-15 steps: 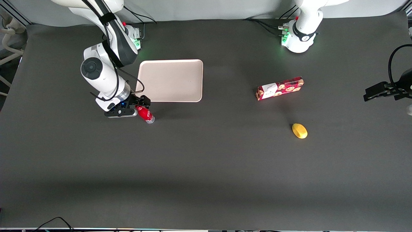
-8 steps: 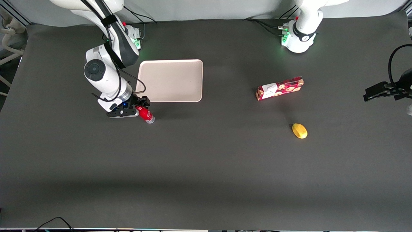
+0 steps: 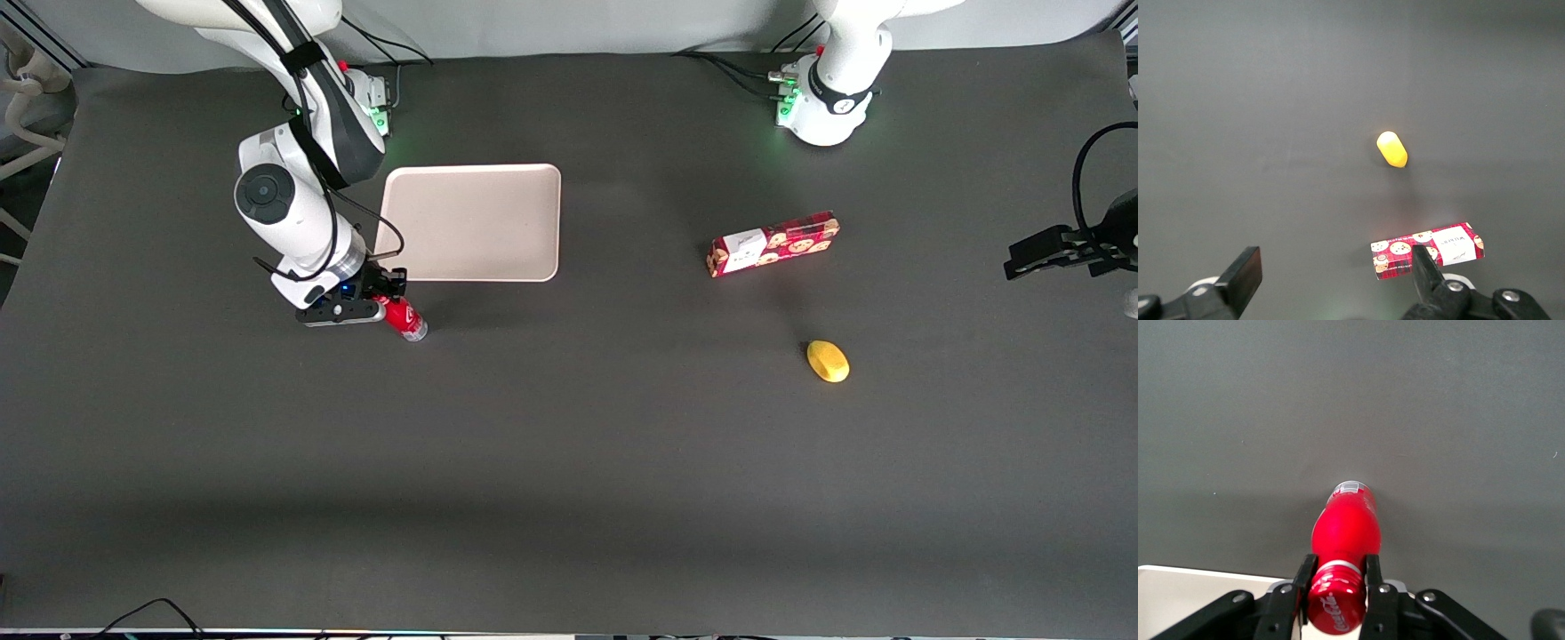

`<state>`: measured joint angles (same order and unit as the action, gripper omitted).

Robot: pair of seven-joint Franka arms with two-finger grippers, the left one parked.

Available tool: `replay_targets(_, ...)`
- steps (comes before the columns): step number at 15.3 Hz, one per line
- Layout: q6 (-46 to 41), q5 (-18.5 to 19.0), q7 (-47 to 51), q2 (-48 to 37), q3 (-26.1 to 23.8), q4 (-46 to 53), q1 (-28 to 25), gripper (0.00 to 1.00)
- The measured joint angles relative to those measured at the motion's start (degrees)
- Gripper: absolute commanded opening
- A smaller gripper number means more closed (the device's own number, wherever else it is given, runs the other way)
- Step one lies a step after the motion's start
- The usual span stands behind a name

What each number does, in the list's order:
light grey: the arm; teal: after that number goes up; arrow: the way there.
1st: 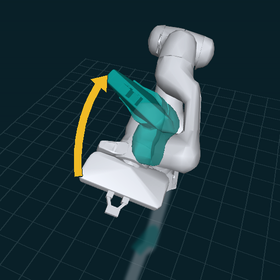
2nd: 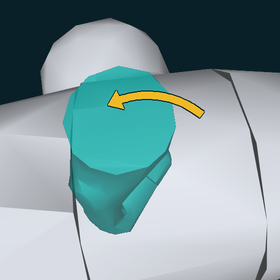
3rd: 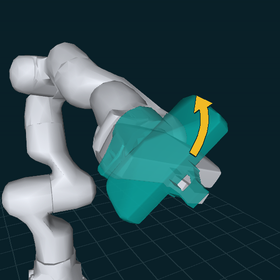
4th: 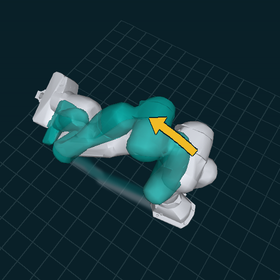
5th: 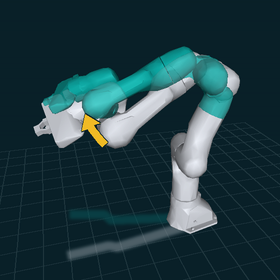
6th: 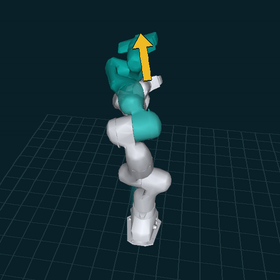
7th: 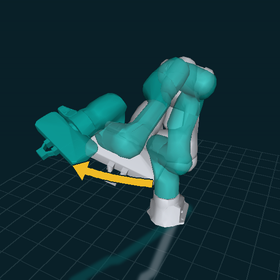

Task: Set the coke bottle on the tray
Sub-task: 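Lift the bottle and carry it over the white tray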

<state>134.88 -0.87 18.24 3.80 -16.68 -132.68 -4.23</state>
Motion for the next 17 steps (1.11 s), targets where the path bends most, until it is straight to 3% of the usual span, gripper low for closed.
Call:
replay_targets(5, -3.3, 0.4, 0.1, -0.6, 0.0, 2.0, 0.1, 0.00)
replay_targets(17, -38.8, 1.1, 0.2, -8.0, 5.0, 29.6, 1.2, 0.00)
